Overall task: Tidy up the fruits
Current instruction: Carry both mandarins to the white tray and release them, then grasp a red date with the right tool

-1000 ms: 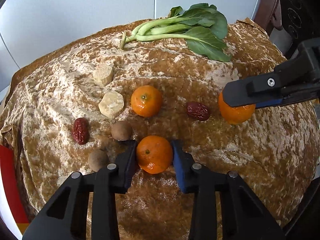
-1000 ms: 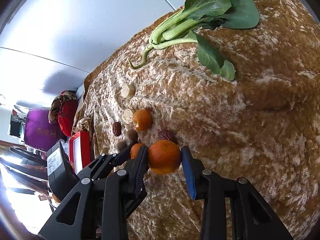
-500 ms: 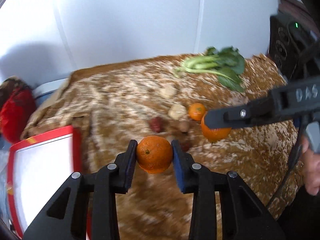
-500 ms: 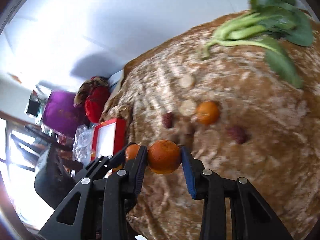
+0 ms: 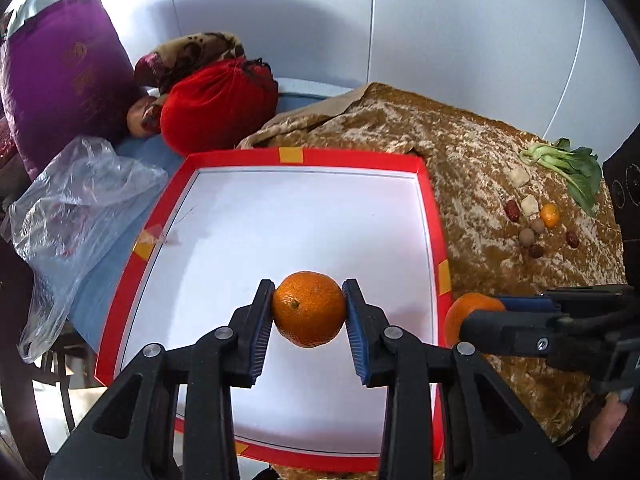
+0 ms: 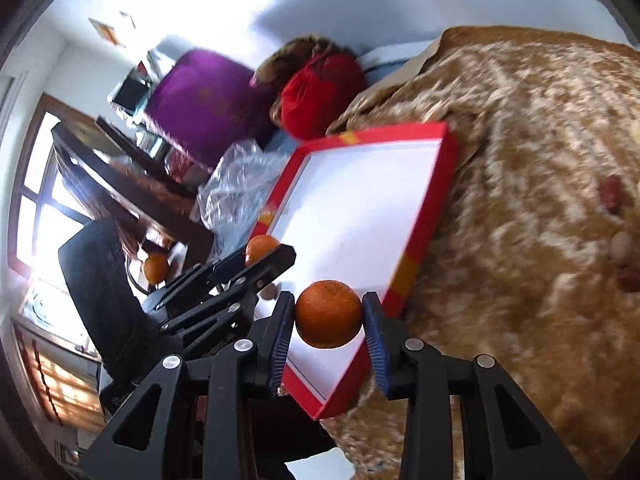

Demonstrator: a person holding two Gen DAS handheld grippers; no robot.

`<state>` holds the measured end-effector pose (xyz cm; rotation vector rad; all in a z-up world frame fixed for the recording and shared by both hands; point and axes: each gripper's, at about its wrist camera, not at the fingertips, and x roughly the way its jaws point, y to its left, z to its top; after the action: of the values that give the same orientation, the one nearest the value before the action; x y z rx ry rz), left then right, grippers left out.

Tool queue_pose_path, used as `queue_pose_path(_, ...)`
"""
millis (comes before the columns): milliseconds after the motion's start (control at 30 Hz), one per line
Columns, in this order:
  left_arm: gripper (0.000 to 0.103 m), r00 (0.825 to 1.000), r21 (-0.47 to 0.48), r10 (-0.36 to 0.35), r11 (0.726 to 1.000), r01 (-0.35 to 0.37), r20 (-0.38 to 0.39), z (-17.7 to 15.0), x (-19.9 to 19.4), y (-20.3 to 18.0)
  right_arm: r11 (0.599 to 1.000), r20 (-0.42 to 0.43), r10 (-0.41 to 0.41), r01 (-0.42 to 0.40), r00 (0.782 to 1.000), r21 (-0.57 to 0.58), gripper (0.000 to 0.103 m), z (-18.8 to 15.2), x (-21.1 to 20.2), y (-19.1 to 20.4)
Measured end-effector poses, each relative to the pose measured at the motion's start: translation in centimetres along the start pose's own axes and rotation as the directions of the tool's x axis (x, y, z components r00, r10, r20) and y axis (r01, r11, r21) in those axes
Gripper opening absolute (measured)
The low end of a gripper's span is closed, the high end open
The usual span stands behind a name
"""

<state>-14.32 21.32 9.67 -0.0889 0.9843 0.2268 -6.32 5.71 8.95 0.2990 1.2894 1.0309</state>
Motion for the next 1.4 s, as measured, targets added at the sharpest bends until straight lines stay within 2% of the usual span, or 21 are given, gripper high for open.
queue_pose_path(233,0.032,0.998,-0.027,0.026,0.999,-0.028,-0.065,-1.3,1.0,2.1,0.999,-0.066,-0.038,0.036,0.997,-0.039,0.035,-1.3,4.4,1.4)
queue_pose_path(500,0.032,0.991,-0.075,0.066,0.994,-0.075,-0.12,-1.7,2.1,3.6,0.997,-0.118,-0.051,0.043,0.992,-0.071,0.036,-2.6,6.3,2.2)
queue_pose_path(567,0.038,0.989,-0.08,0.078,0.993,-0.089,-0.127,-1.6,2.3,3.7,0.996,-0.124,-0.053,0.043,0.991,-0.08,0.038,-2.6,6.3,2.5)
queue_pose_path(600,0.045,0.987,-0.084,0.095,0.991,-0.106,-0.129,-1.6,2.3,3.8,0.996,-0.121,-0.052,0.042,0.991,-0.08,0.038,-2.6,6.1,2.6)
queue_pose_path(633,0.047,0.985,-0.086,0.121,0.988,-0.132,-0.121,-1.5,2.2,3.8,0.996,-0.119,-0.042,0.033,0.992,-0.081,0.038,-2.5,5.7,2.7)
queue_pose_path(700,0.049,0.987,-0.082,0.142,0.985,-0.148,-0.077,-1.0,1.5,3.6,0.996,-0.101,-0.031,0.022,0.994,-0.086,0.038,-2.2,4.5,3.1)
queue_pose_path(733,0.055,0.988,-0.075,0.144,0.986,-0.148,-0.054,-0.7,1.2,3.3,0.996,-0.086,-0.03,0.022,0.996,-0.089,0.038,-2.0,3.7,3.1)
queue_pose_path(800,0.059,0.988,-0.041,0.152,0.988,-0.152,-0.001,-0.2,0.4,2.0,0.995,-0.036,-0.035,0.031,0.999,-0.091,0.038,-1.4,1.1,2.6)
queue_pose_path(867,0.059,0.991,0.021,0.13,0.991,-0.131,0.042,0.3,-0.1,0.0,0.995,0.025,-0.063,0.064,0.998,-0.075,0.039,-0.6,-1.8,1.6)
queue_pose_path(933,0.059,0.992,0.106,0.1,0.989,-0.108,0.077,0.4,-0.3,-2.8,0.993,0.082,-0.104,0.108,0.991,-0.044,0.039,-0.1,-5.0,-0.1)
queue_pose_path(1033,0.059,0.994,0.226,0.028,0.973,-0.052,0.107,0.5,-0.5,-7.3,0.982,0.153,-0.187,0.181,0.97,0.05,0.039,0.5,-10.7,-4.2)
queue_pose_path(1133,0.059,0.995,0.319,-0.063,0.947,0.034,0.082,0.5,-0.1,-12.2,0.961,0.186,-0.258,0.232,0.948,0.151,0.041,0.4,-15.1,-7.9)
queue_pose_path(1233,0.059,0.994,0.373,-0.1,0.925,0.076,0.046,0.9,0.7,-16.4,0.925,0.185,-0.314,0.257,0.931,0.28,0.041,-0.4,-18.8,-13.0)
queue_pose_path(1300,0.059,0.991,0.396,-0.13,0.911,0.111,0.021,1.3,1.5,-18.9,0.901,0.165,-0.35,0.283,0.922,0.328,0.041,-0.8,-19.5,-15.4)
queue_pose_path(1400,0.059,0.984,0.425,-0.175,0.89,0.165,-0.017,2.0,2.9,-22.0,0.872,0.114,-0.367,0.298,0.923,0.389,0.041,-1.0,-19.9,-18.7)
